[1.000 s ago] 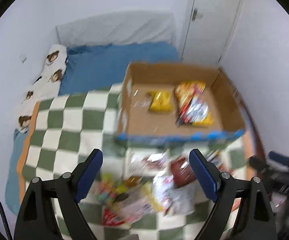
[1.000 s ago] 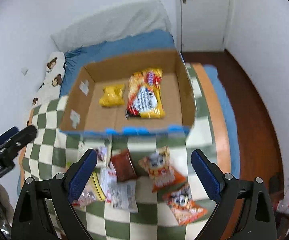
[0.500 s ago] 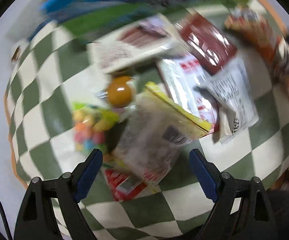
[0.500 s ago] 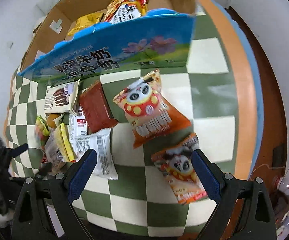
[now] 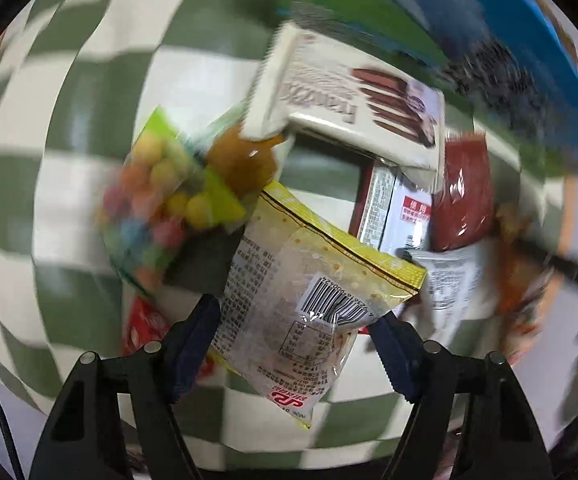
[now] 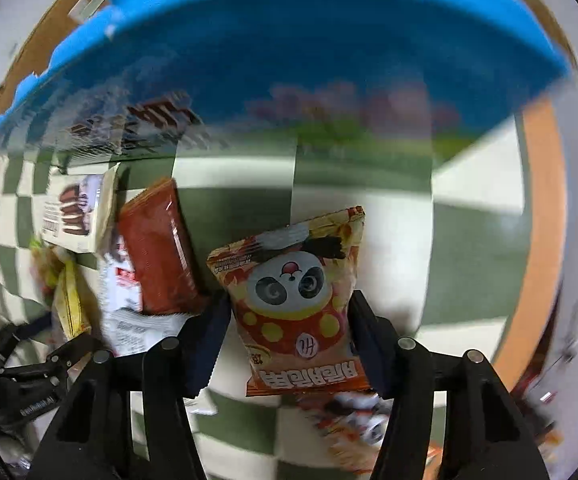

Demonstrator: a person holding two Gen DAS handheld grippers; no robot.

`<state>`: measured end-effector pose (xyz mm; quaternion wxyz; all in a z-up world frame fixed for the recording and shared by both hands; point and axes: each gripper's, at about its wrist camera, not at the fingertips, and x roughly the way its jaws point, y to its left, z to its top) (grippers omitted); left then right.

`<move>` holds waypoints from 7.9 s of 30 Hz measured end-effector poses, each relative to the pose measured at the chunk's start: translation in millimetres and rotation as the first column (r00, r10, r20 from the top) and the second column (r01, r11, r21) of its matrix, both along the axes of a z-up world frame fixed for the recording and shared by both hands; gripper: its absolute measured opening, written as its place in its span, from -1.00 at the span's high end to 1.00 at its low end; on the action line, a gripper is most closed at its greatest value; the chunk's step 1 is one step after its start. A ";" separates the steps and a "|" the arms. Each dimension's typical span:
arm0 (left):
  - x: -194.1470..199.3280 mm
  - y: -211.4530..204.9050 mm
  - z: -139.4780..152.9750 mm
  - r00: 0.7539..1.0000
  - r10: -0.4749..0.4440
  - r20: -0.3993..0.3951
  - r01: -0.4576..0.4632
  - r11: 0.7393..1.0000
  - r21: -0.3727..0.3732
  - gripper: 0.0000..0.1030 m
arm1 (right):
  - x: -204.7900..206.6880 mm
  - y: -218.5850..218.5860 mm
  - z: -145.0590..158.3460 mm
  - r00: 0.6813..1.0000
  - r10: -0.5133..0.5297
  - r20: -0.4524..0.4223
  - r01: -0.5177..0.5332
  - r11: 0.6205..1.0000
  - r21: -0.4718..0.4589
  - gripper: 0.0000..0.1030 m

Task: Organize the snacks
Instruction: 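Grasp the clear cracker bag with left tool while right tool grasps the orange panda bag, then lower both bags into the box beside the noodle pack and release, then lift both tools out of the box and move over the remaining snacks, then grasp the white snack bag with left tool while right tool grasps the second panda bag, then carry both bags into the box and open both tools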

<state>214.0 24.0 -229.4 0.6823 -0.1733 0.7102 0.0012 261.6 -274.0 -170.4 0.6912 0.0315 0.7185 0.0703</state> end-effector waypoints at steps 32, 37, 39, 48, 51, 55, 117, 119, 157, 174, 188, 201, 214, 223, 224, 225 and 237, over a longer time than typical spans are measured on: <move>-56.2 -36.0 91.8 0.978 -0.133 0.160 0.127 0.991 0.047 0.10 | -86.5 2.3 33.4 0.991 -0.130 0.029 0.123 0.976 0.179 0.04; -22.3 -43.0 156.5 0.948 -0.144 0.284 0.146 0.989 0.014 0.10 | -69.6 0.3 94.6 0.986 -0.121 0.113 0.088 0.961 0.262 0.04; 0.2 -42.1 173.8 0.931 -0.158 0.329 0.162 0.987 0.015 0.10 | -56.1 3.3 124.2 0.980 -0.118 0.161 0.067 0.954 0.292 0.04; 123.4 -57.1 206.9 0.900 -0.199 0.388 0.177 0.980 0.092 0.10 | 31.8 22.6 200.6 0.937 -0.074 0.343 -0.015 0.968 0.251 0.04; 150.9 -48.1 190.2 0.915 -0.199 0.350 0.174 0.979 0.101 0.10 | 66.0 39.0 188.5 0.938 -0.049 0.344 -0.024 0.978 0.206 0.04; 187.2 -43.9 163.4 0.940 -0.210 0.270 0.189 0.977 0.101 0.10 | 95.6 49.6 164.5 0.950 -0.041 0.308 -0.017 0.982 0.186 0.04; 88.6 -45.5 210.7 0.822 -0.223 0.524 0.073 0.954 0.292 -0.63 | 43.7 26.2 175.2 0.891 -0.036 0.453 0.027 0.999 0.027 -0.87; 77.5 -45.5 219.6 0.808 -0.223 0.545 0.065 0.954 0.293 -0.63 | 34.9 25.6 186.2 0.881 -0.042 0.471 0.026 0.999 0.041 -0.87; -27.4 -102.9 56.4 0.942 -0.280 0.188 0.231 0.941 0.245 -0.63 | -103.8 -52.7 4.8 0.989 0.134 0.070 -0.119 0.975 -0.189 -0.88; 11.2 -140.6 -8.3 0.962 -0.262 0.082 0.248 0.957 0.150 -0.09 | -109.8 -96.3 -26.6 0.955 -0.295 -0.007 0.295 0.954 0.059 -0.58; -76.8 -123.0 -32.7 0.955 -0.295 -0.012 0.295 0.947 0.126 0.00 | -156.3 -74.5 -30.7 0.982 -0.183 -0.042 0.184 0.983 0.022 -0.22; -85.0 -133.3 -3.2 0.951 -0.296 0.085 0.284 0.949 0.135 0.12 | -163.4 -39.5 -30.8 0.987 -0.161 -0.006 0.161 0.987 -0.008 -0.04; 40.0 -97.5 203.2 0.870 -0.226 0.438 0.224 0.973 0.057 0.11 | -28.3 -41.4 169.0 0.939 -0.123 0.320 0.053 0.975 0.217 -0.01; 187.6 -61.9 185.0 0.905 -0.224 0.361 0.170 0.970 0.175 0.11 | 131.4 -17.7 185.6 0.931 -0.046 0.363 0.022 0.997 0.071 -0.01; 197.2 -58.0 178.5 0.913 -0.220 0.342 0.166 0.969 0.181 0.11 | 140.4 -17.5 182.0 0.934 -0.042 0.356 0.022 0.998 0.059 -0.01; 210.0 -54.2 168.9 0.921 -0.216 0.323 0.161 0.969 0.188 0.11 | 157.3 -15.5 174.3 0.940 -0.037 0.340 0.024 0.999 0.042 -0.01; 273.4 -34.8 101.1 0.966 -0.183 0.186 0.146 0.970 0.197 0.10 | 232.6 -12.7 91.0 0.970 -0.058 0.238 0.063 0.998 -0.014 -0.01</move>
